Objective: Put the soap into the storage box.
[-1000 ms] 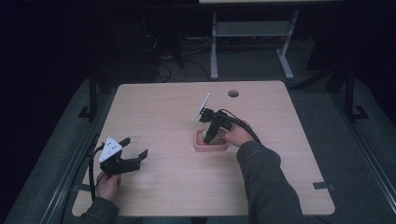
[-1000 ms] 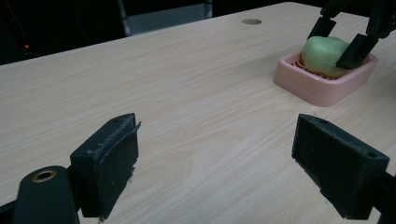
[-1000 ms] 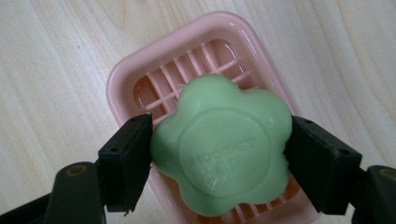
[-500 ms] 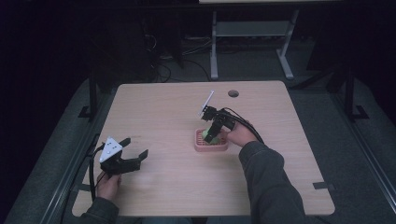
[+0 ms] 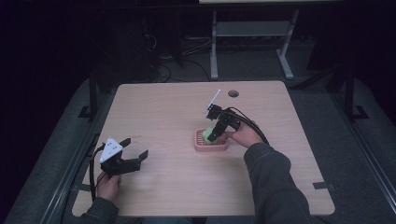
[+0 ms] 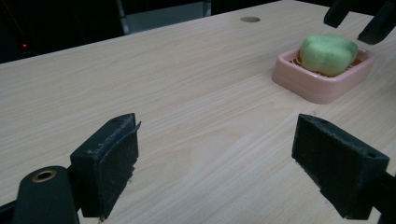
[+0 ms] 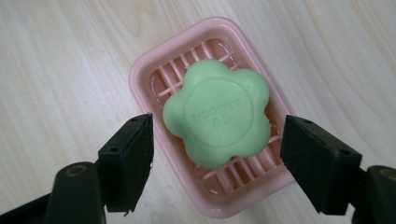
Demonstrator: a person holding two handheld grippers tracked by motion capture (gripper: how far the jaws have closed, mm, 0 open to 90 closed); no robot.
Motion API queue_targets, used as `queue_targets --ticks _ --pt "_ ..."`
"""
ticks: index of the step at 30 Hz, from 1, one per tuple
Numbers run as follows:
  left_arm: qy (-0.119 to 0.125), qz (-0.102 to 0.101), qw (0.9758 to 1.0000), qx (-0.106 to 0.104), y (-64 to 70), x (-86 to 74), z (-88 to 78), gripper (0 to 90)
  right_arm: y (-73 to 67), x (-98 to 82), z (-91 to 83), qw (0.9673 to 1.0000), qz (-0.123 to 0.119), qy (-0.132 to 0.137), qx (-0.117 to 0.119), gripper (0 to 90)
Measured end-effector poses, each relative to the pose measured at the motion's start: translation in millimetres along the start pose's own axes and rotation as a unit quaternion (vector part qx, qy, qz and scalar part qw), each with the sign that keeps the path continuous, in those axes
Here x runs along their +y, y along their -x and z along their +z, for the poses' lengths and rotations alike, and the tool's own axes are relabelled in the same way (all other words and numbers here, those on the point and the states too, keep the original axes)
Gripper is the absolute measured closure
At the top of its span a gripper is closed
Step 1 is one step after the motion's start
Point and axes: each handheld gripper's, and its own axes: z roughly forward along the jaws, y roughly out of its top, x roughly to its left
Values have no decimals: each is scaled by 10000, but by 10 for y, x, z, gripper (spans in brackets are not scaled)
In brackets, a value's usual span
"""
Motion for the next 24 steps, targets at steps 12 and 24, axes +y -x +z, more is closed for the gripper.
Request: queue_targets --ticks 12,24 --pt "-23 -9 10000 -6 10 -1 0 141 11 -147 -102 9999 125 105 -40 252" --pt "-30 19 10000 -29 14 -1 6 141 13 -215 -167 9998 152 92 -80 252"
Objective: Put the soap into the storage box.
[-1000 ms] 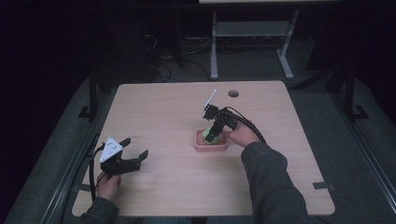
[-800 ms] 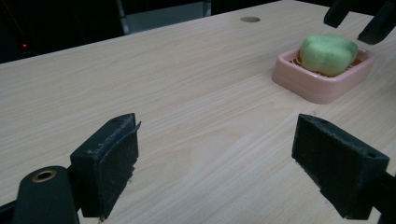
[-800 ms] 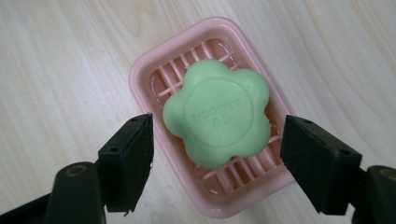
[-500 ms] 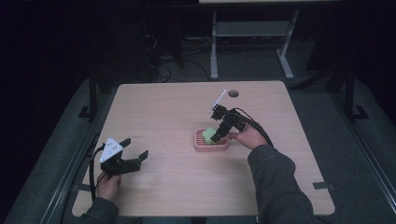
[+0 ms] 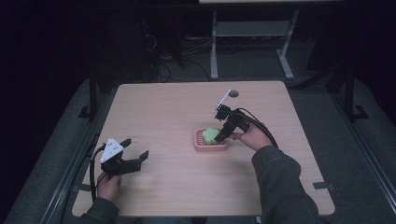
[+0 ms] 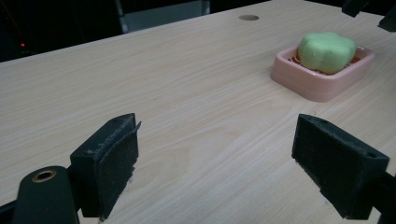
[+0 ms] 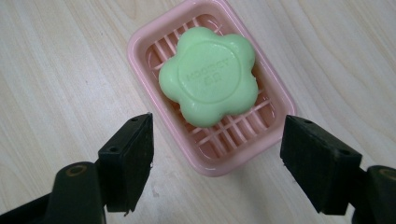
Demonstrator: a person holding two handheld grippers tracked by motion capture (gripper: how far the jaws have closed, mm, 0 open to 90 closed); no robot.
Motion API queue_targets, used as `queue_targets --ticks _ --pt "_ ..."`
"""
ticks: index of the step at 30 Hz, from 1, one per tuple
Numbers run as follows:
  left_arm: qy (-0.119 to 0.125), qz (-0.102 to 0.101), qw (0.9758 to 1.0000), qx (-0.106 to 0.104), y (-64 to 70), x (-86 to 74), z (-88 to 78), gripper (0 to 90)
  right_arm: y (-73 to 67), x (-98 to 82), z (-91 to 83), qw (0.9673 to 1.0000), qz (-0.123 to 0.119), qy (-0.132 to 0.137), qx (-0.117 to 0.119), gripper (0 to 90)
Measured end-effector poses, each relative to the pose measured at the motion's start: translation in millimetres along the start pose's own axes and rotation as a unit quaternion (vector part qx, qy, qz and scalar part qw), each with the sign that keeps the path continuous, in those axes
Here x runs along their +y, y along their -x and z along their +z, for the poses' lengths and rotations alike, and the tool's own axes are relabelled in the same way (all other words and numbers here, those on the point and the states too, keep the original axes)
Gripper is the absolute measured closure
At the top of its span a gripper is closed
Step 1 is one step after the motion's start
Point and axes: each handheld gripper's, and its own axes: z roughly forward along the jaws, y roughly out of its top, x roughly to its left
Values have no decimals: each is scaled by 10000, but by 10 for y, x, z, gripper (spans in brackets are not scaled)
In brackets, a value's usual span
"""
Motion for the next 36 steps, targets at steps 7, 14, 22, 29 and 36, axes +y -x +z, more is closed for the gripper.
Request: queue_targets --ticks 7,14,22,29,36 --pt "-8 6 10000 -2 0 -3 4 141 11 -64 -67 10000 6 13 -56 252" --pt "-16 9 10000 0 4 -4 6 141 12 -113 -112 10000 46 -8 -62 252" --pt "-16 11 10000 3 4 -5 6 141 19 -182 -131 10000 56 22 -66 252" --pt "-34 6 10000 -3 7 -5 11 140 42 -297 -119 9999 161 27 -18 253" --pt "-35 8 10000 2 9 -6 9 141 51 -401 -134 9997 236 107 18 253"
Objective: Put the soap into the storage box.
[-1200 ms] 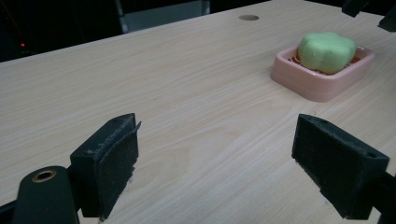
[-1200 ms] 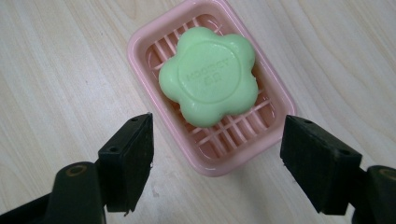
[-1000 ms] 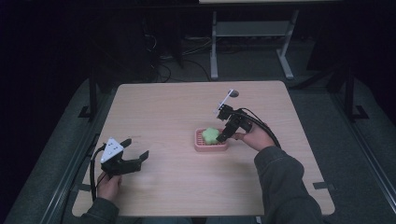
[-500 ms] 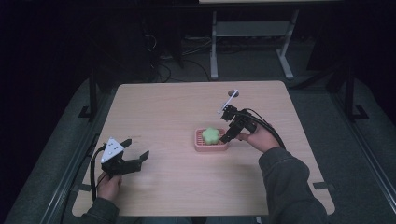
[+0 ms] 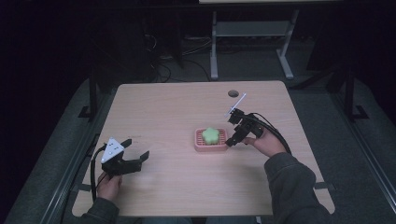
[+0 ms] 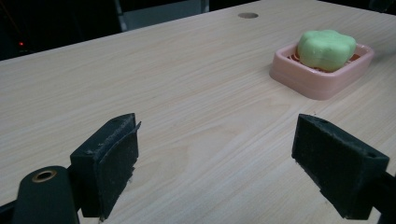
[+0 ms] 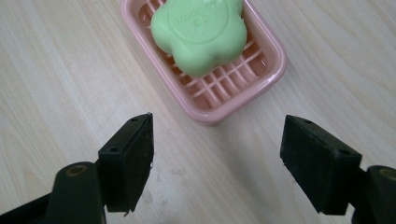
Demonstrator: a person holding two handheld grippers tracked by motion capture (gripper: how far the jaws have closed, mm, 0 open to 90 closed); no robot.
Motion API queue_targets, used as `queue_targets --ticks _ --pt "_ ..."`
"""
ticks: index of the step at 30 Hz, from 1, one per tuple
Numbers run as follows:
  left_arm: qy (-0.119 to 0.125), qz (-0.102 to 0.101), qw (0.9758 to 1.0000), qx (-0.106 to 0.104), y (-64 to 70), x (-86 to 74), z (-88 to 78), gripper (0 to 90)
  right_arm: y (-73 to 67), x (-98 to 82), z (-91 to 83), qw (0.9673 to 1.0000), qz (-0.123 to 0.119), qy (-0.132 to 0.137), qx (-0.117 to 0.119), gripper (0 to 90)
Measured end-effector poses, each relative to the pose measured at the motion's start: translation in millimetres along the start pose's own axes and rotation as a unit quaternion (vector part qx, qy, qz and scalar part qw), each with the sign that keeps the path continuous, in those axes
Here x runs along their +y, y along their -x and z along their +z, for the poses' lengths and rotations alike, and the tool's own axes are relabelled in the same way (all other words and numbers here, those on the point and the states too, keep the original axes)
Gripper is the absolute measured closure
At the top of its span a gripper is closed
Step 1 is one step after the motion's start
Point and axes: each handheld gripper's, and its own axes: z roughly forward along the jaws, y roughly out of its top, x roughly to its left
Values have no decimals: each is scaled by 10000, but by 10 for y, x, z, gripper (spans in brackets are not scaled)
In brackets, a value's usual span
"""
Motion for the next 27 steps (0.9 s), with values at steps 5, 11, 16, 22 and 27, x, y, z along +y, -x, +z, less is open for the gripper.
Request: queue_targets --ticks 5,11,16,22,27 --pt "-8 2 10000 -10 3 -1 3 141 -5 -64 5 10000 24 -19 21 252" --pt "-7 1 10000 -7 3 -2 3 141 -2 -134 -5 10000 60 29 1 252" --pt "-1 5 10000 -10 6 -3 5 141 8 -194 8 9999 96 27 22 252" --pt "-16 6 10000 -9 6 -4 6 141 -13 -277 2 9999 117 44 20 253" --pt "-19 27 10000 -9 6 -4 7 141 -12 -324 7 9999 144 46 23 252"
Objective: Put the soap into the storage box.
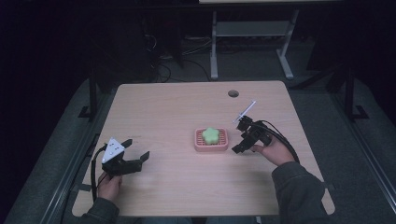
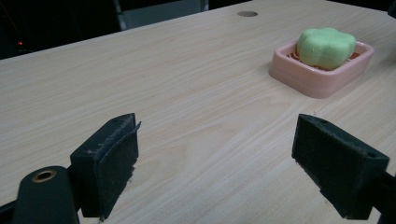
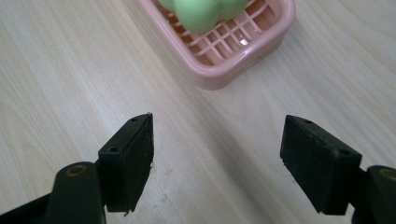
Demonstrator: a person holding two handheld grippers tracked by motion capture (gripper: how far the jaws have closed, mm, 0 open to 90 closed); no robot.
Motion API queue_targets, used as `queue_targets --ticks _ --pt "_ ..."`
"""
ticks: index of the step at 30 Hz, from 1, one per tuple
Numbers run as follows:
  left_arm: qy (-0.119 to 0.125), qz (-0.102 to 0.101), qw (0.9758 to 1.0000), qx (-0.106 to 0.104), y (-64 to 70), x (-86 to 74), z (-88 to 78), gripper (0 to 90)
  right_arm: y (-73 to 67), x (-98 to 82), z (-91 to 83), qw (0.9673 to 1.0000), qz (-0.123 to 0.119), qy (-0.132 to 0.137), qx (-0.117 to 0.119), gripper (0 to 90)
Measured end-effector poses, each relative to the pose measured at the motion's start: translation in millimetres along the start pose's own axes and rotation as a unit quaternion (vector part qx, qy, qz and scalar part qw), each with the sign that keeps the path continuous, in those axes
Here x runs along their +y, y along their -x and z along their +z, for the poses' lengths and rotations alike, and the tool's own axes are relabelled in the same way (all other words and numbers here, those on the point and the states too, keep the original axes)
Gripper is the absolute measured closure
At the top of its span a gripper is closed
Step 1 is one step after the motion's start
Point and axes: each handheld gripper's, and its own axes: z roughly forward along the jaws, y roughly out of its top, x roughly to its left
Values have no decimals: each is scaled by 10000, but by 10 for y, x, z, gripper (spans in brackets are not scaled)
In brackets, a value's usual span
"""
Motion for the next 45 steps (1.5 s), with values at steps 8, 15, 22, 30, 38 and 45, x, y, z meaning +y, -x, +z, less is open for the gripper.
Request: queue_targets --ticks 8,15,22,30,38,45 --pt "8 -15 10000 3 2 -1 -1 141 -8 -99 -2 10000 23 -11 14 252" --pt "4 -14 10000 3 4 -2 1 141 -13 -182 -20 10000 87 33 25 252" --pt "-2 -13 10000 8 2 -3 1 141 -14 -278 -13 9999 135 16 19 253" --pt "-30 -11 10000 2 5 -6 4 140 -27 -407 -33 9998 207 74 35 253" --pt "-45 -9 10000 3 3 -8 5 140 -29 -515 -76 9996 245 153 11 252" --pt "-73 1 10000 0 4 -9 7 141 -36 -666 -85 9994 305 168 2 252"
